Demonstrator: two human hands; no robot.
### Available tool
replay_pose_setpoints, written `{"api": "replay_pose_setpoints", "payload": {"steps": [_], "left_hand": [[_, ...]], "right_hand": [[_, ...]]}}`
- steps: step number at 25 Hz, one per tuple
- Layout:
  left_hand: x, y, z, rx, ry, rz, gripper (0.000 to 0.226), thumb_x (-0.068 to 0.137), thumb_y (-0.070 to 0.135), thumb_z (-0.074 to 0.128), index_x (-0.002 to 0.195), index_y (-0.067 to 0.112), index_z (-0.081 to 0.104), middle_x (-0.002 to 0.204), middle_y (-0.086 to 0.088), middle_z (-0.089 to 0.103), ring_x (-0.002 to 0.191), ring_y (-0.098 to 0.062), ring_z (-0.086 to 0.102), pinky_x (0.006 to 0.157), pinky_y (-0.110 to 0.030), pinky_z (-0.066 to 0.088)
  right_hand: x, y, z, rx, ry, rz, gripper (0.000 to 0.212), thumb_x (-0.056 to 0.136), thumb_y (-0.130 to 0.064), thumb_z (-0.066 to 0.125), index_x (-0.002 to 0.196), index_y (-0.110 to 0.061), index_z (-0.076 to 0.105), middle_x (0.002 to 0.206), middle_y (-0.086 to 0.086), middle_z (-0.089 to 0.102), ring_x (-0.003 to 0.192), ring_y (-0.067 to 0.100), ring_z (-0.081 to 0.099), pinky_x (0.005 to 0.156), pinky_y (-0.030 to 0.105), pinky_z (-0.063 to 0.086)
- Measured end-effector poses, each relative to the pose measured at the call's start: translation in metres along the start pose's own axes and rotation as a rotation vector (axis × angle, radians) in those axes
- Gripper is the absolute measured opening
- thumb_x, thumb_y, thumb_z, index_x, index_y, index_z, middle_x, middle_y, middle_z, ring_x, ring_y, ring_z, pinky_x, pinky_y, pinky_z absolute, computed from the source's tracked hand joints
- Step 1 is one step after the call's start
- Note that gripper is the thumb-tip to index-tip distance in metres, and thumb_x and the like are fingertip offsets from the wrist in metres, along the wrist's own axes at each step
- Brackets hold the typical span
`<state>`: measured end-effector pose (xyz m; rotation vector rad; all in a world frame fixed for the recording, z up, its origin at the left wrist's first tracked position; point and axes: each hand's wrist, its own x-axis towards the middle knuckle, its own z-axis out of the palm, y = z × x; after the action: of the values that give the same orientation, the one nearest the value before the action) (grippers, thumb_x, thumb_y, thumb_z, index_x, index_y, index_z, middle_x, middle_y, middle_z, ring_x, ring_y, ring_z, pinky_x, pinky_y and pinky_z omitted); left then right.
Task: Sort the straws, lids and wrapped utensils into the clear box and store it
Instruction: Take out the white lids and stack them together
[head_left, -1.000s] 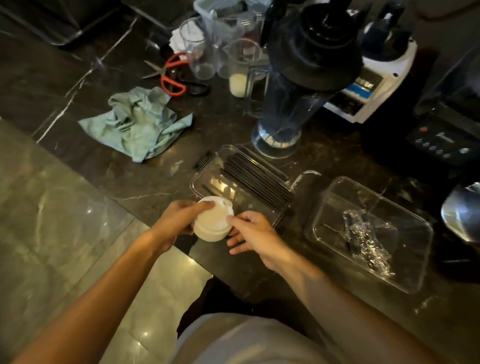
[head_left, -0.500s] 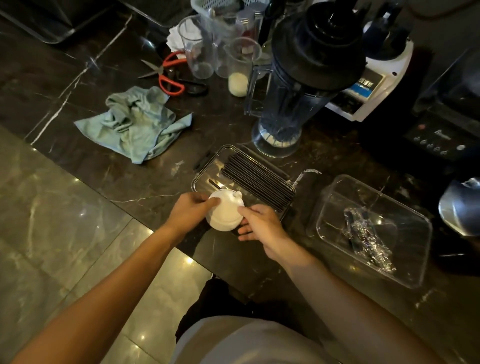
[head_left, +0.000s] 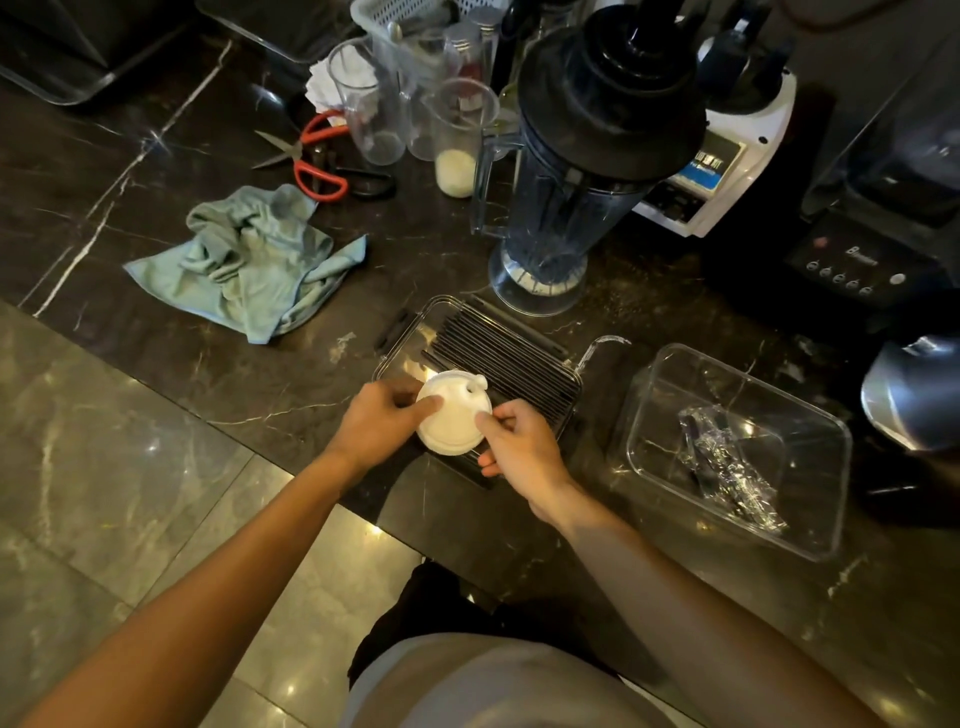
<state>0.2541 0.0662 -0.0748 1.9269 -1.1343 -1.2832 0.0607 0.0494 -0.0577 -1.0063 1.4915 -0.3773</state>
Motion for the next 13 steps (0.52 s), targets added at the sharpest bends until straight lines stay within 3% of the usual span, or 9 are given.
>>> {"api": "replay_pose_setpoints", "payload": {"steps": [5, 10, 13], "left_hand": [[-0.001, -0.013, -0.015, -0.023, 0.06, -0.083, 0.02, 0.093, 0.027, 0.072, 0.109, 0.016, 0.077, 0.101, -0.001, 0.075, 0.096, -0.017, 0.07, 0.07, -0.022, 0.048], [0.005, -0.012, -0.023, 0.091, 0.075, -0.021, 0.024, 0.094, 0.028, 0.072, 0.113, 0.014, 0.077, 0.103, 0.0, 0.075, 0.097, -0.017, 0.069, 0.071, -0.018, 0.048], [0.009, -0.009, -0.025, 0.095, 0.08, -0.011, 0.021, 0.093, 0.027, 0.073, 0.11, 0.015, 0.075, 0.101, 0.0, 0.073, 0.098, -0.019, 0.07, 0.081, -0.029, 0.055]], "right_hand": [[0.003, 0.005, 0.017, -0.077, -0.077, 0.002, 0.023, 0.101, -0.035, 0.063, 0.117, -0.017, 0.063, 0.105, 0.002, 0.069, 0.073, 0.009, 0.067, 0.06, 0.02, 0.056], [0.01, 0.003, 0.025, -0.072, -0.065, -0.006, 0.024, 0.101, -0.039, 0.063, 0.111, -0.017, 0.065, 0.098, 0.001, 0.069, 0.072, 0.009, 0.067, 0.062, 0.025, 0.061], [0.011, 0.004, 0.022, -0.052, -0.08, 0.006, 0.026, 0.102, -0.04, 0.06, 0.113, -0.017, 0.066, 0.099, 0.001, 0.069, 0.073, 0.01, 0.067, 0.067, 0.028, 0.063]]}}
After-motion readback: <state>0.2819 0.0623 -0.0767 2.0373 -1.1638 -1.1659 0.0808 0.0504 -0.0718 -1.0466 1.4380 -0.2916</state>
